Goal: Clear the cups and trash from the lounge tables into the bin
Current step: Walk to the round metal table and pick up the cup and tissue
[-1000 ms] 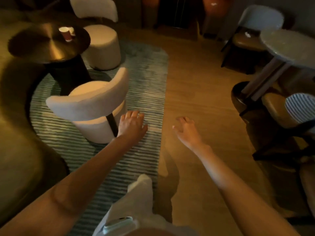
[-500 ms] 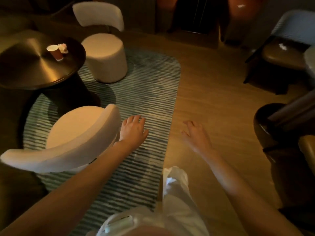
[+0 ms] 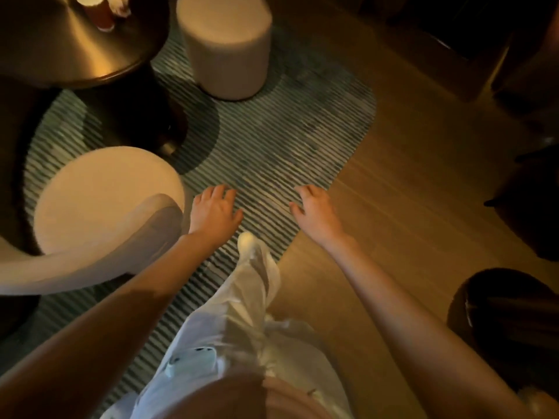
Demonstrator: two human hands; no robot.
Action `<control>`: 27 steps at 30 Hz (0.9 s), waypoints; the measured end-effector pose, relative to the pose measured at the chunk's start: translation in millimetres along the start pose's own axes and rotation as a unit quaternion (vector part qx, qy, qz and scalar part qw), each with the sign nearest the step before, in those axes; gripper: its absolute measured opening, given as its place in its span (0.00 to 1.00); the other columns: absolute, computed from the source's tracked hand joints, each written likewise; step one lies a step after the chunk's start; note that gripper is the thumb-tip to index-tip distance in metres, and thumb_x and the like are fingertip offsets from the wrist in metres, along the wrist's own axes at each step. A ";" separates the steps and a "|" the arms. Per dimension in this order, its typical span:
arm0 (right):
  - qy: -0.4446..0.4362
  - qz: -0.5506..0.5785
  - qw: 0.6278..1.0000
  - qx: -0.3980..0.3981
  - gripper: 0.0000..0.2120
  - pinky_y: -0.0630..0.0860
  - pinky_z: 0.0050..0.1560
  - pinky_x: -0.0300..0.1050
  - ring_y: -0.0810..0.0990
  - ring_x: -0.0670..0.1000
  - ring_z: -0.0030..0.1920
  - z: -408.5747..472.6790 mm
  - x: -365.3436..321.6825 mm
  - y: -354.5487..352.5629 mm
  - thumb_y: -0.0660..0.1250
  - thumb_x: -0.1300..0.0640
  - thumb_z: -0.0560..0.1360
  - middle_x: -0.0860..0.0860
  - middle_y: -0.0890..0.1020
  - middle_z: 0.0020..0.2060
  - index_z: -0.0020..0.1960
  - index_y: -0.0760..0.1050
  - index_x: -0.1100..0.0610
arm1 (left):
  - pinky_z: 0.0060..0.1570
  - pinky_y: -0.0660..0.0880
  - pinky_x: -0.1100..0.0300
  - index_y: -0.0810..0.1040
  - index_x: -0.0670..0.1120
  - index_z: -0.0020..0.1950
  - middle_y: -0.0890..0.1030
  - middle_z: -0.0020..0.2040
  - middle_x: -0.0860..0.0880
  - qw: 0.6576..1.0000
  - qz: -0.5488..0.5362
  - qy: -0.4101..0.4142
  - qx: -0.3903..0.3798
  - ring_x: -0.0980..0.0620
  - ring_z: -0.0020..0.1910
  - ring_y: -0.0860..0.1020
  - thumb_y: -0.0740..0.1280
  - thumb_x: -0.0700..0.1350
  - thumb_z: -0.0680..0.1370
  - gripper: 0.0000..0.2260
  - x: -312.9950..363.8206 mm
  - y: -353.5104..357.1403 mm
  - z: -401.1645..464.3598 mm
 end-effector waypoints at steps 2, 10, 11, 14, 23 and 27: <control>-0.017 -0.008 1.000 -0.013 0.22 0.65 0.68 0.52 0.66 0.56 0.69 47.6 -0.9 -1.7 0.58 0.51 0.81 0.56 0.70 0.67 0.71 0.65 0.60 | 0.68 0.63 0.45 0.65 0.43 0.73 0.67 0.71 0.41 1.000 -0.004 -0.023 0.006 0.40 0.70 0.64 0.60 0.52 0.79 0.24 -14.7 -0.8 40.7; -0.089 -0.041 0.994 -0.052 0.21 0.65 0.67 0.50 0.66 0.55 0.68 239.1 -35.9 -3.2 0.58 0.50 0.80 0.54 0.71 0.67 0.71 0.66 0.57 | 0.64 0.66 0.45 0.69 0.43 0.69 0.71 0.67 0.40 0.992 -0.023 -0.124 0.013 0.40 0.66 0.69 0.62 0.53 0.78 0.23 -79.0 -33.2 179.4; -0.106 -0.048 0.991 -0.062 0.21 0.65 0.68 0.50 0.67 0.55 0.68 259.5 -44.2 -0.9 0.58 0.50 0.80 0.55 0.71 0.67 0.71 0.66 0.57 | 0.64 0.66 0.45 0.69 0.43 0.69 0.71 0.67 0.40 0.990 -0.023 -0.141 0.014 0.40 0.66 0.69 0.63 0.53 0.77 0.23 -87.7 -39.8 190.8; -0.128 -0.042 0.987 -0.088 0.22 0.65 0.68 0.50 0.66 0.56 0.68 318.4 -62.7 1.7 0.58 0.50 0.80 0.56 0.71 0.67 0.71 0.66 0.58 | 0.63 0.66 0.44 0.70 0.43 0.69 0.71 0.67 0.41 0.981 -0.033 -0.190 0.019 0.39 0.66 0.69 0.62 0.53 0.77 0.23 -117.5 -58.9 217.8; -0.260 -0.066 0.951 -0.153 0.22 0.61 0.71 0.50 0.64 0.54 0.70 496.9 -145.4 21.7 0.59 0.51 0.80 0.55 0.70 0.68 0.71 0.65 0.59 | 0.64 0.65 0.45 0.68 0.44 0.70 0.70 0.69 0.42 0.939 -0.045 -0.335 0.061 0.41 0.68 0.66 0.61 0.53 0.78 0.23 -223.2 -116.5 321.4; -0.311 -0.074 0.931 -0.178 0.22 0.61 0.71 0.50 0.64 0.55 0.71 570.4 -186.7 24.0 0.59 0.52 0.80 0.56 0.70 0.68 0.72 0.65 0.59 | 0.66 0.63 0.47 0.66 0.45 0.72 0.67 0.72 0.43 0.913 -0.051 -0.399 0.066 0.42 0.71 0.64 0.60 0.53 0.79 0.24 -264.2 -143.6 360.9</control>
Point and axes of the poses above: each hand's wrist, its own z-axis towards the middle knuckle, its own y-axis out of the palm, x = y × z, the point moved 10 cm from there along z, towards the middle knuckle
